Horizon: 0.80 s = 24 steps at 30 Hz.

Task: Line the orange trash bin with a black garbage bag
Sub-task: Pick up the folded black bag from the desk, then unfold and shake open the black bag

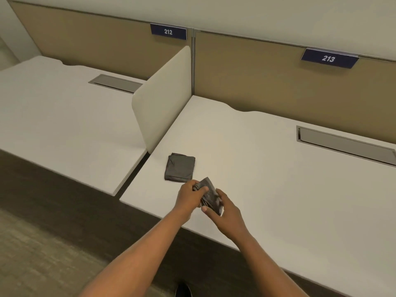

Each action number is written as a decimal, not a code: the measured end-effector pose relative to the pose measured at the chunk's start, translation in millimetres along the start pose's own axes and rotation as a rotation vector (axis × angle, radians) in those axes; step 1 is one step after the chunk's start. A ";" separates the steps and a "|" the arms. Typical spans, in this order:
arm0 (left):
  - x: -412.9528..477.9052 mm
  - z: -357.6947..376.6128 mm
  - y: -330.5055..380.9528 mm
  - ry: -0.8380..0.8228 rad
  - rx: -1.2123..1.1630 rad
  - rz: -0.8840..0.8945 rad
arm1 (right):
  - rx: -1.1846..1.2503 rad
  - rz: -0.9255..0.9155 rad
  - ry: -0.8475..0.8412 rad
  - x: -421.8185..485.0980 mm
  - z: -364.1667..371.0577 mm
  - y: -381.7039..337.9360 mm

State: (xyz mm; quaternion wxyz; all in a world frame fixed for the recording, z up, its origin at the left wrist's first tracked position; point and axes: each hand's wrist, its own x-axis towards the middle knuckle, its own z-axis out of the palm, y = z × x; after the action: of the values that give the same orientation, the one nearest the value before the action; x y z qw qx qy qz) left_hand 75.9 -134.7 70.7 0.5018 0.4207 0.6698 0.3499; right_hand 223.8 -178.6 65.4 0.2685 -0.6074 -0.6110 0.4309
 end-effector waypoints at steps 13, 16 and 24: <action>-208.1 20.4 6.9 -0.115 0.249 0.355 | 0.642 0.244 -0.058 -171.3 -59.4 -8.2; -237.7 18.7 -3.7 -0.128 0.406 0.428 | 0.664 0.265 -0.104 -199.0 -68.1 -15.6; -285.0 0.4 -6.5 -0.034 0.479 0.463 | 0.525 0.210 -0.174 -244.8 -62.2 -28.0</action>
State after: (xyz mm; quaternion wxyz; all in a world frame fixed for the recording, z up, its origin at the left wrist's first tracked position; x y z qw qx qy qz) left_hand 115.4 -398.0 172.5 0.3067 0.6736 0.6114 0.2802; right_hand 291.3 -401.3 167.2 0.3169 -0.5378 -0.4333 0.6501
